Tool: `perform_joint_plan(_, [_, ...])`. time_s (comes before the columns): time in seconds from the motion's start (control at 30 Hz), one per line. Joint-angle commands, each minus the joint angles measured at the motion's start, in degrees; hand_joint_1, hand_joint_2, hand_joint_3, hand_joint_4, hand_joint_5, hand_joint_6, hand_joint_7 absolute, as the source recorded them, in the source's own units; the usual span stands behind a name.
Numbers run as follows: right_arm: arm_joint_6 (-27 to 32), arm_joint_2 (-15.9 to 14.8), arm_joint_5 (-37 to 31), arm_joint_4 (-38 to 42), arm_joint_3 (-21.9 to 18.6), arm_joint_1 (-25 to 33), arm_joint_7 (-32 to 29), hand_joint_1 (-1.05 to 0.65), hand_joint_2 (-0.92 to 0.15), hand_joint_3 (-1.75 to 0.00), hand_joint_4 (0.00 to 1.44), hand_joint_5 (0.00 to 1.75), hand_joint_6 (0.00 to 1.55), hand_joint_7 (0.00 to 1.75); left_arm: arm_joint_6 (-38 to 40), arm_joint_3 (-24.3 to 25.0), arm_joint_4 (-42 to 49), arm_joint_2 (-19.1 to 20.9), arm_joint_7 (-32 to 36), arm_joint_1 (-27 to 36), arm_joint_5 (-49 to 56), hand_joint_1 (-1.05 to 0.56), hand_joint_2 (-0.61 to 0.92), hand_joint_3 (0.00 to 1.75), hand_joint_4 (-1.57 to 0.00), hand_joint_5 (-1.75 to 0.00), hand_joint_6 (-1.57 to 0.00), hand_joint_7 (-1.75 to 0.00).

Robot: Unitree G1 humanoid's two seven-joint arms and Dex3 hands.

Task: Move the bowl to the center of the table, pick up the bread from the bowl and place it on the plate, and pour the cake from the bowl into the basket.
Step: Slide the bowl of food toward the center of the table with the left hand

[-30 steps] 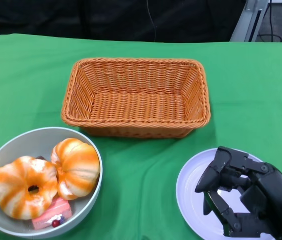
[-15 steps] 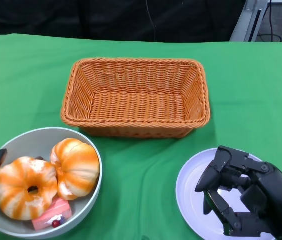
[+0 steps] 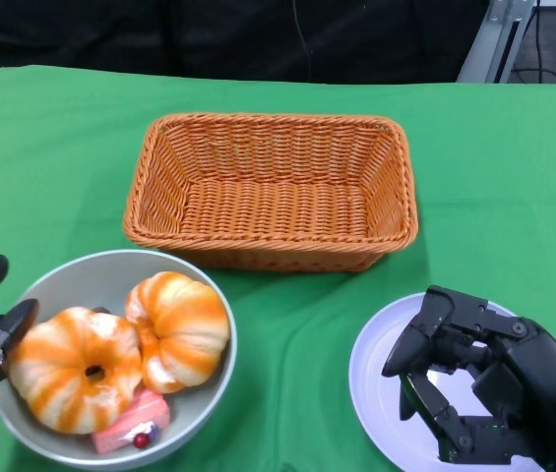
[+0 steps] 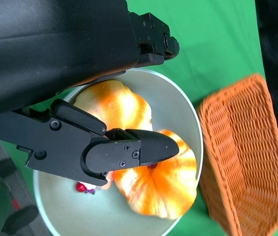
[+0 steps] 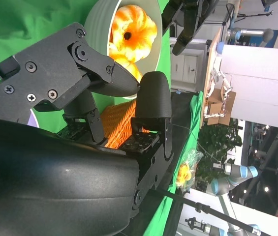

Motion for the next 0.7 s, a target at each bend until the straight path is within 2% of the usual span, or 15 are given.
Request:
perform_joint_plan(0.03, [-0.1,-0.3,-0.2,-0.3,0.1,0.1,-0.4,-0.14,-0.58,-1.06,0.74,1.65,0.7,1.34,1.0,0.4,-1.6,0.5,-1.9,0.7,-2.4,-0.65,0.92,0.54,-0.07,0.0,-0.03,0.0])
perform_joint_plan(0.3, [-0.2,-0.3,-0.6,-0.3,0.1,0.0,-0.7,-0.14,-0.57,-1.07,0.74,1.65,0.7,1.35,2.3,0.0,-3.4,0.4,-1.1,1.1,-3.8,-0.63,0.92,0.55,-0.03,0.0,-0.01,0.0])
perform_joint_plan(0.7, [0.1,-0.3,-0.2,-0.4,0.2,0.1,-0.8,-0.15,-0.57,-1.07,0.73,1.65,0.7,1.34,3.2,-1.1,-5.5,1.3,-3.5,1.7,-6.8,-0.66,0.92,0.54,-0.01,-0.01,0.0,0.0])
